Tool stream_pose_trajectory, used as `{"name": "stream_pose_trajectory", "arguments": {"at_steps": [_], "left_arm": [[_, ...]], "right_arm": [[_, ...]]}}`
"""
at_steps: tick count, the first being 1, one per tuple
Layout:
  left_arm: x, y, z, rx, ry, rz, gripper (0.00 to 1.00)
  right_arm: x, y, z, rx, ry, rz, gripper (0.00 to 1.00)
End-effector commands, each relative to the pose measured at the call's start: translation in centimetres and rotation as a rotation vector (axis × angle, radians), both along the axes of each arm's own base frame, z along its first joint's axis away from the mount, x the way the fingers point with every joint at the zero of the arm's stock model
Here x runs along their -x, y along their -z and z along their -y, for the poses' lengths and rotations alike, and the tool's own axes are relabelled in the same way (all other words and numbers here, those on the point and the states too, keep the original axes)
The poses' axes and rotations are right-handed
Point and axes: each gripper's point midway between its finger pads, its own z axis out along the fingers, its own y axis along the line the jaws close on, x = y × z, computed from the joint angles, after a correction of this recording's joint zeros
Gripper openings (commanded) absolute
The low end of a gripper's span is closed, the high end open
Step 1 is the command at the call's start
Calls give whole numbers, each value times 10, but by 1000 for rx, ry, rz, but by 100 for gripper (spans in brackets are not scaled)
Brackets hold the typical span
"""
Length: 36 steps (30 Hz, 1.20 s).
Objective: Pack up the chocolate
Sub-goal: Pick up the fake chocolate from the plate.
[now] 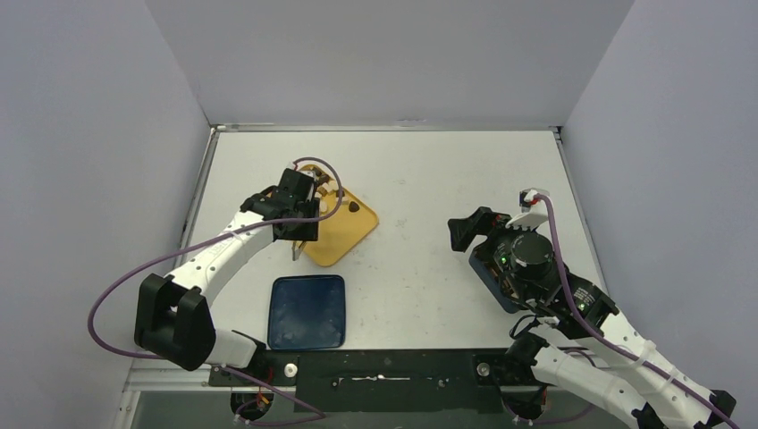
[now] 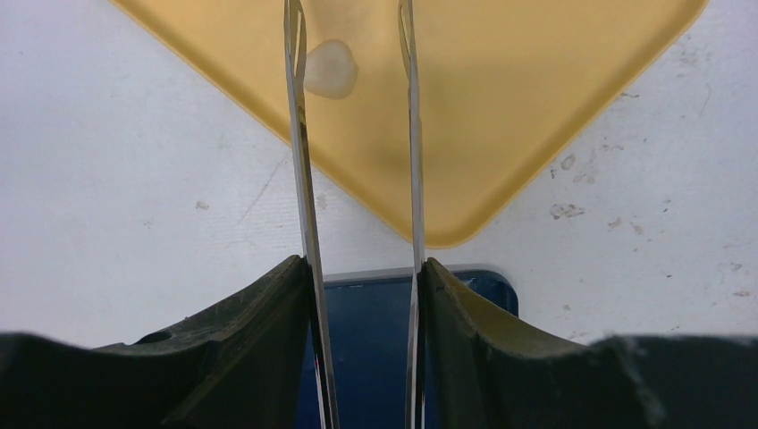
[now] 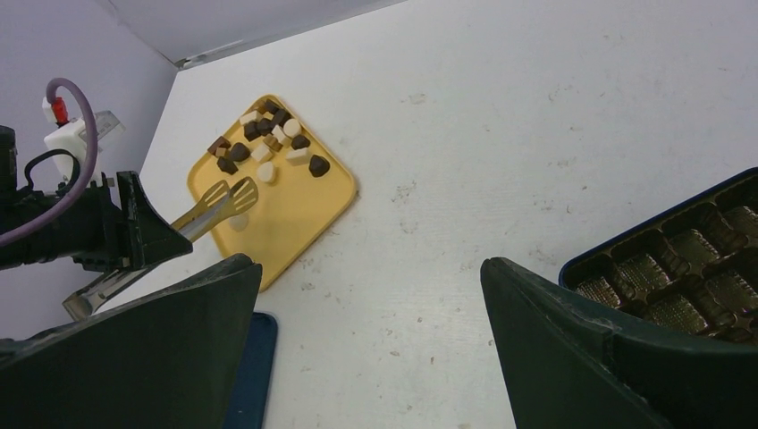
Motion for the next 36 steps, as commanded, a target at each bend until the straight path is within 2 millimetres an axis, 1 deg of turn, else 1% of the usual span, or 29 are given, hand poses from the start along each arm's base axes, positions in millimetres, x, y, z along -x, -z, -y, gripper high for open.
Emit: {"name": "stream_pose_trajectory", "arguments": {"at_steps": [1, 13, 19, 23, 28, 32, 36], "left_arm": [[4, -5, -6, 2, -19, 17, 45], [16, 7, -18, -38, -37, -4, 47], [22, 17, -10, -5, -9, -39, 46], [24, 14, -6, 20, 7, -43, 40], [27, 8, -7, 23, 10, -37, 35], [29, 8, -8, 21, 15, -39, 34], [28, 5, -4, 37, 28, -33, 33]], "right_arm": [[-1, -13, -1, -28, -2, 40, 100], [-1, -12, -1, -36, 1, 31, 100], [0, -12, -1, -49, 1, 33, 100], [0, -11, -1, -48, 0, 30, 100], [-1, -11, -2, -50, 1, 31, 100], [-2, -11, -3, -50, 1, 31, 100], [-3, -11, -5, -49, -2, 28, 100]]}}
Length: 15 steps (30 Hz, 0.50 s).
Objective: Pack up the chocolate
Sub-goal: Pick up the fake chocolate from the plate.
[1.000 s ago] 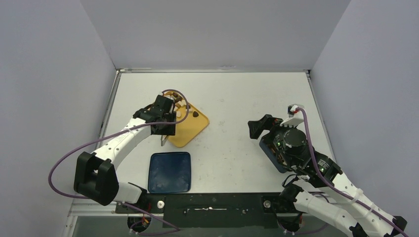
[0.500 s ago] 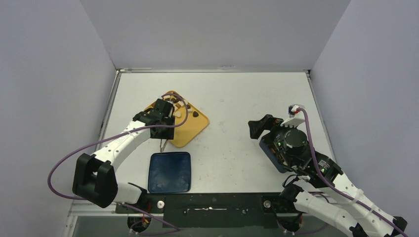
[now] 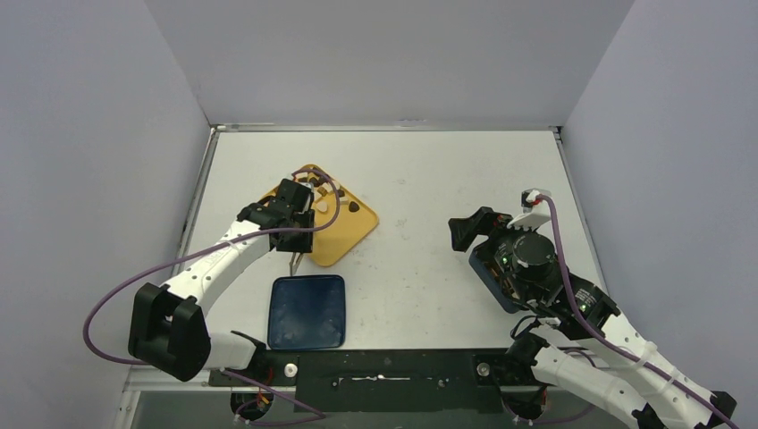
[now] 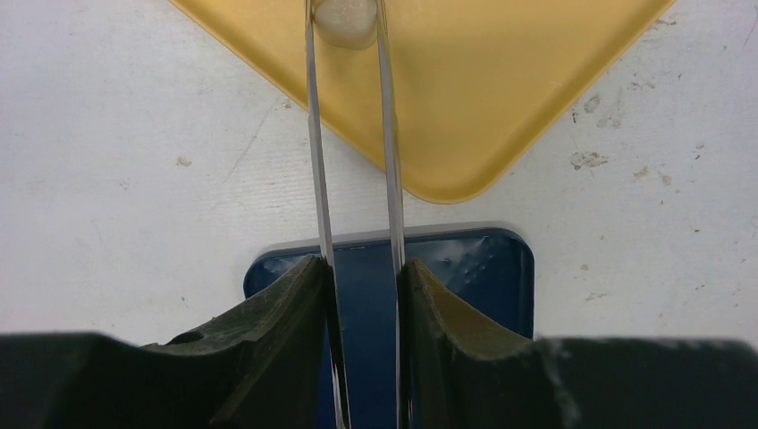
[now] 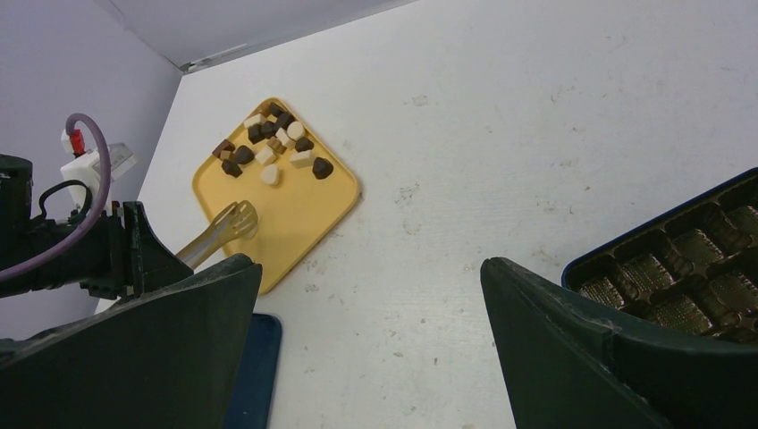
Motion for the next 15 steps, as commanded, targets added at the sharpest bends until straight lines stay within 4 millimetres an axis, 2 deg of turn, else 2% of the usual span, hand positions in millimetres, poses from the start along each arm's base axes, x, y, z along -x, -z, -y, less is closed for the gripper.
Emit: {"name": "stream_pose_trajectory", "arguments": {"at_steps": [1, 15], "left_arm": [[-3, -16, 4, 39, 15, 44, 33], [-15, -35, 16, 102, 22, 114, 32]], "right_arm": [[-4, -8, -6, -37, -3, 21, 100], [-7, -7, -10, -40, -8, 22, 100]]}}
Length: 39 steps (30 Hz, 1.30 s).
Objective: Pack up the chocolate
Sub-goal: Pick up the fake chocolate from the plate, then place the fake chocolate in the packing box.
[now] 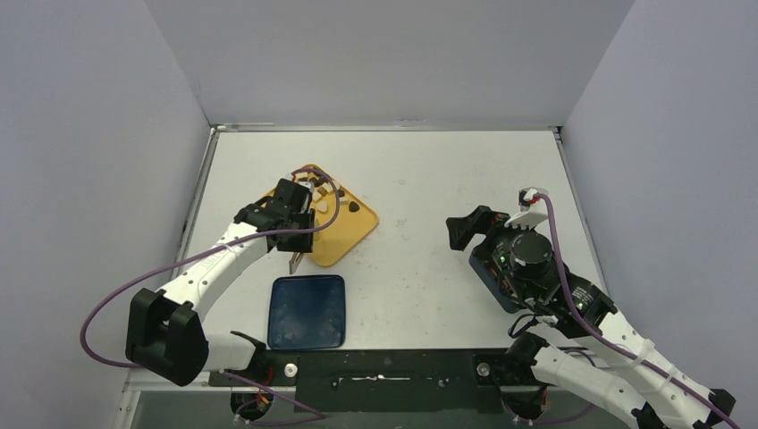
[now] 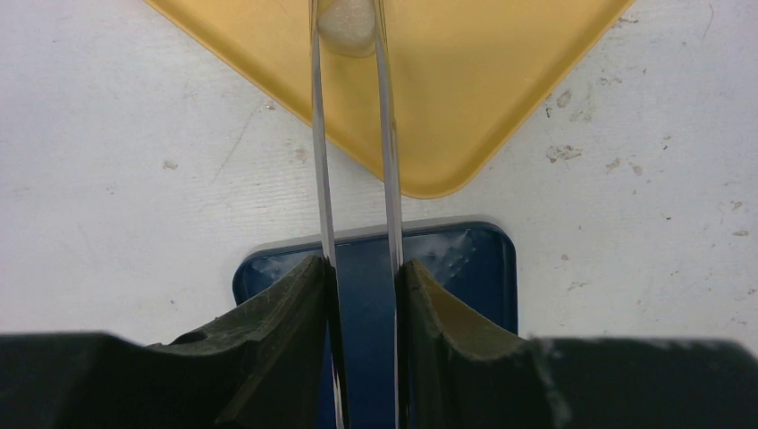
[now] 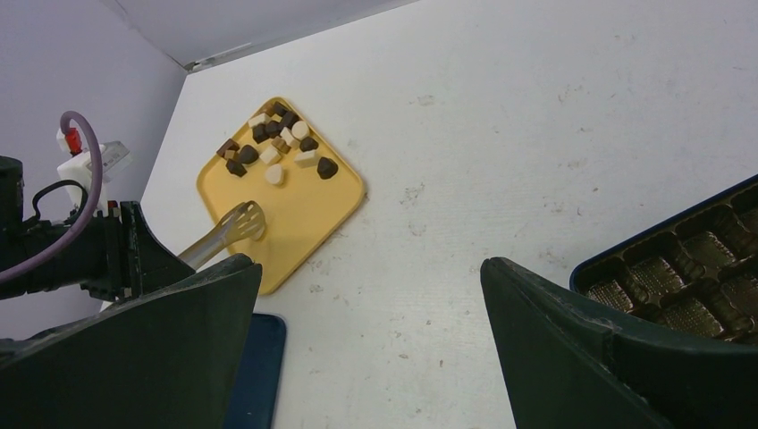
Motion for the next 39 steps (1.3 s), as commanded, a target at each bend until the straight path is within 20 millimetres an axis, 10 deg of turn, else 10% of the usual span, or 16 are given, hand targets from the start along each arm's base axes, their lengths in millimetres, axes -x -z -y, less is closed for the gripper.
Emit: {"name": "stream_pose_trajectory", "arguments": {"at_steps": [1, 17, 39], "left_arm": [[-18, -30, 11, 71, 4, 107, 32], [-29, -59, 62, 171, 110, 178, 32], [55, -109, 314, 491, 617, 246, 30]], "right_arm": [[-5, -8, -6, -35, -2, 24, 100], [-4, -26, 5, -42, 30, 66, 100], [29, -88, 75, -138, 181, 197, 100]]}}
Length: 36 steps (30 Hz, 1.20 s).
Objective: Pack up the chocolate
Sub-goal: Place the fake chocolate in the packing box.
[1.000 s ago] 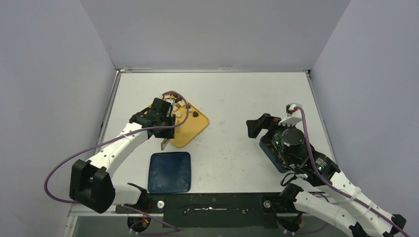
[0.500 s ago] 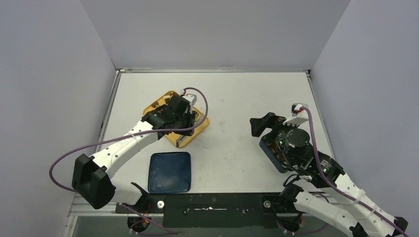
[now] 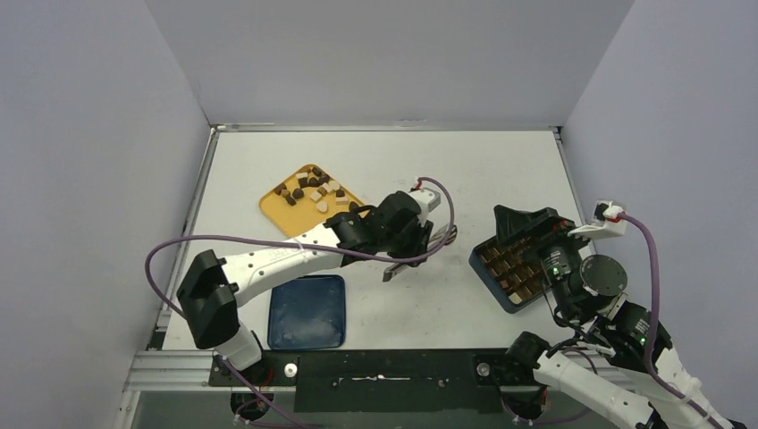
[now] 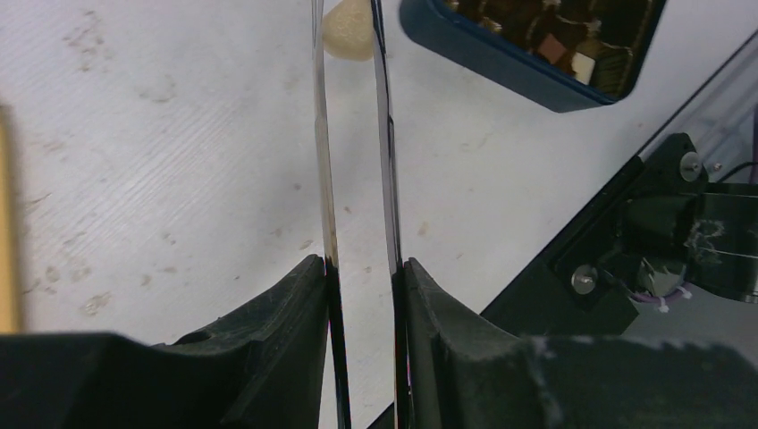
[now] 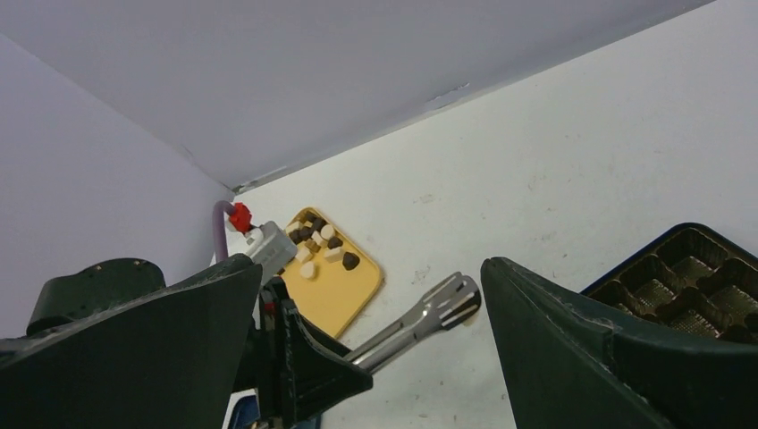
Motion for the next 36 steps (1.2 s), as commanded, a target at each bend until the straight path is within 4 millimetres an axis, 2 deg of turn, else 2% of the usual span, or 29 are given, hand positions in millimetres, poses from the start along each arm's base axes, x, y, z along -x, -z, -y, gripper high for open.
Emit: {"name": "stream_pose_trajectory", "arguments": {"at_steps": [1, 7, 13, 22, 28, 36], "left_arm": [[13, -47, 59, 176, 80, 69, 30], [33, -42, 93, 182, 152, 71, 30], [45, -28, 112, 175, 204, 50, 30], [53, -8, 122, 150, 232, 30, 33], [58, -6, 131, 165, 253, 21, 35], [56, 0, 137, 151, 256, 26, 40]], "right_arm": [[6, -10, 16, -6, 41, 14, 100], [10, -11, 19, -14, 38, 14, 100], [13, -14, 22, -29, 35, 23, 100], [14, -11, 21, -31, 31, 16, 100], [16, -12, 24, -37, 32, 25, 100], [17, -11, 25, -37, 31, 25, 100]]}}
